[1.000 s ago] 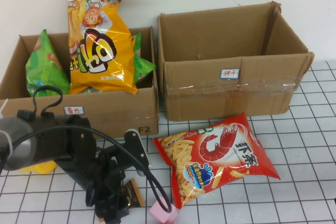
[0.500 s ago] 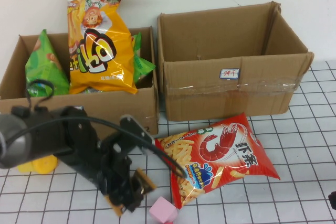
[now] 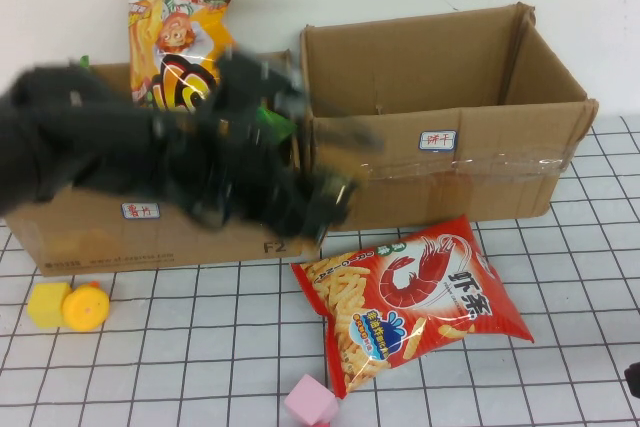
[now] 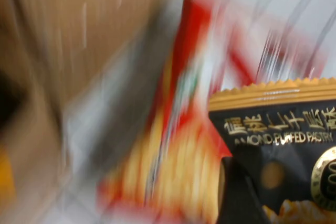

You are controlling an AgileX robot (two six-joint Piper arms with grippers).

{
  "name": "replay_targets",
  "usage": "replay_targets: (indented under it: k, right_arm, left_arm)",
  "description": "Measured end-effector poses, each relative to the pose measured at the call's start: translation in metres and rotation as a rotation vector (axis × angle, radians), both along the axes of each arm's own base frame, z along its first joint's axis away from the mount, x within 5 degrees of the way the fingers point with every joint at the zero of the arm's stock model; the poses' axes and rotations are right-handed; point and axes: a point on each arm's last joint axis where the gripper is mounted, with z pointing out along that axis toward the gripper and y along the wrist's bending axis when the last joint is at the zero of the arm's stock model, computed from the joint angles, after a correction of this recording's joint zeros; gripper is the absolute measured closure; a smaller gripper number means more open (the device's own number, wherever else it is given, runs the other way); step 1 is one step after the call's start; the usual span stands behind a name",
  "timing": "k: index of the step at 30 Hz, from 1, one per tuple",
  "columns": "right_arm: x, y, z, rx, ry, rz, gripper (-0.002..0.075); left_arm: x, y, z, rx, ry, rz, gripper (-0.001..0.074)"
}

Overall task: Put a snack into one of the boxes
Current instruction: Place the biscuit in the biscuit box

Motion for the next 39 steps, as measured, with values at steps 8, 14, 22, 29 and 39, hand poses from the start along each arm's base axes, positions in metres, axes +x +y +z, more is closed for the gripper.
replay_targets:
  k: [8,14,22,29,39]
  right_arm:
    - [0.0,0.0,0.0,0.0,-0.008,0.007,0.0727]
    - [0.001,0.001,0.001,0.007,-0.018,0.011,0.0727]
    - [0.001,0.001,0.001,0.002,-0.027,0.02,0.0727]
    - [0.001,0.001,0.002,0.006,-0.029,0.02,0.0727]
    - [0.001,0.003,0.002,0.001,-0.051,0.056,0.0727]
  left_arm:
    - [0.05,-0.023,0.063,-0.268,-0.202,0.099,0.0401]
    - [0.098,-0.042,0.049,-0.305,-0.202,0.125,0.0401]
    - [0.132,-0.05,0.03,-0.349,-0.216,0.22,0.0398]
    - [0.15,-0.048,0.007,-0.309,-0.248,0.303,0.0132]
    - [0.14,-0.049,0.022,-0.291,-0.274,0.234,0.0358]
